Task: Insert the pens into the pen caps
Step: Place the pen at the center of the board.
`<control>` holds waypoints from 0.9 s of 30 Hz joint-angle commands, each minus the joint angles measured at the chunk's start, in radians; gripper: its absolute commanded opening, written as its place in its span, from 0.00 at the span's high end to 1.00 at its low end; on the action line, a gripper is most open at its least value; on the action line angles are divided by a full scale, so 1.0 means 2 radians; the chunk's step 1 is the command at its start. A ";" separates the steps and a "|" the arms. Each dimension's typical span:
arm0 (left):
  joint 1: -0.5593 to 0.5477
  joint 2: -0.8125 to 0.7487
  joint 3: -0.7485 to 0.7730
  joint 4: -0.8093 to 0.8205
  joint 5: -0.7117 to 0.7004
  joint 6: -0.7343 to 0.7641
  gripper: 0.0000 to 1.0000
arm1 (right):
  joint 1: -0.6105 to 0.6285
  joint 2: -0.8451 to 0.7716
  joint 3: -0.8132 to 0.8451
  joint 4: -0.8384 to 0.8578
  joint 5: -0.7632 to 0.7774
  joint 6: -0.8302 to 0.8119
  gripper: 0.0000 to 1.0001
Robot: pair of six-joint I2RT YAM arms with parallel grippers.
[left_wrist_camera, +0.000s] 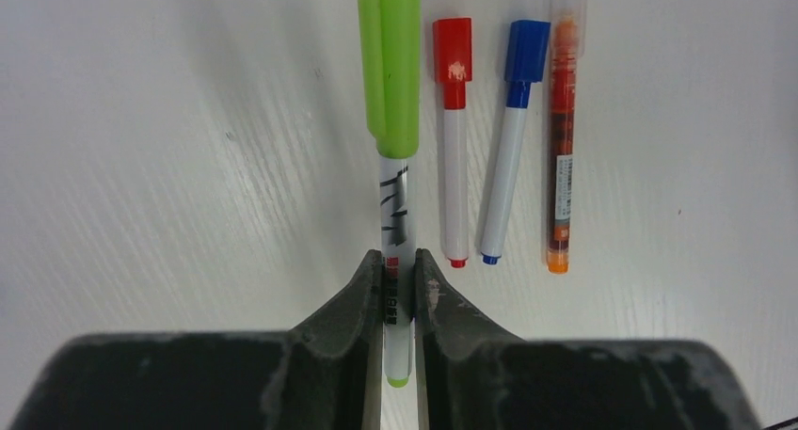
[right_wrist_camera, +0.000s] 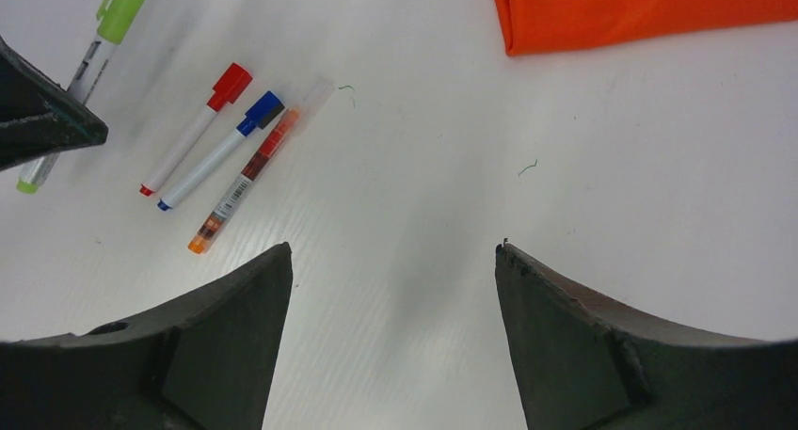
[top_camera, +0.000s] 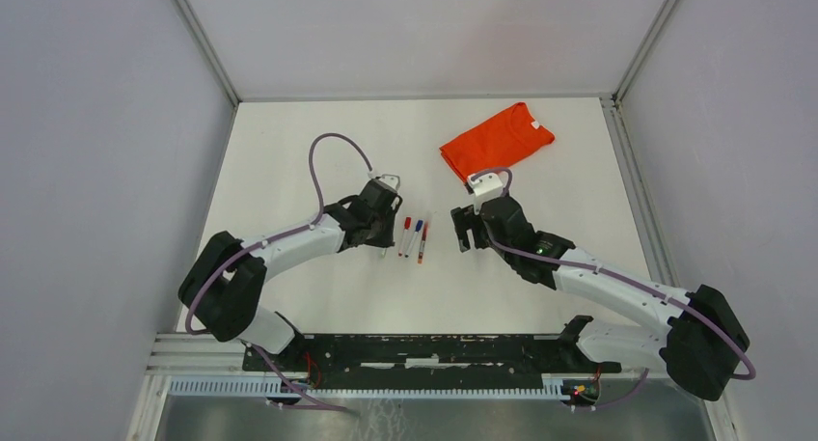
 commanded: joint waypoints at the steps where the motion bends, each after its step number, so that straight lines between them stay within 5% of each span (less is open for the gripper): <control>1: 0.011 0.023 0.026 0.022 0.013 -0.018 0.89 | 0.002 0.002 0.010 -0.030 0.003 -0.030 0.16; 16: 0.011 0.085 0.034 0.026 0.025 -0.021 0.86 | 0.001 0.023 0.024 -0.037 -0.006 -0.042 0.16; 27: 0.011 0.086 0.025 0.029 0.012 -0.025 0.71 | 0.001 0.026 0.034 -0.048 0.010 -0.042 0.16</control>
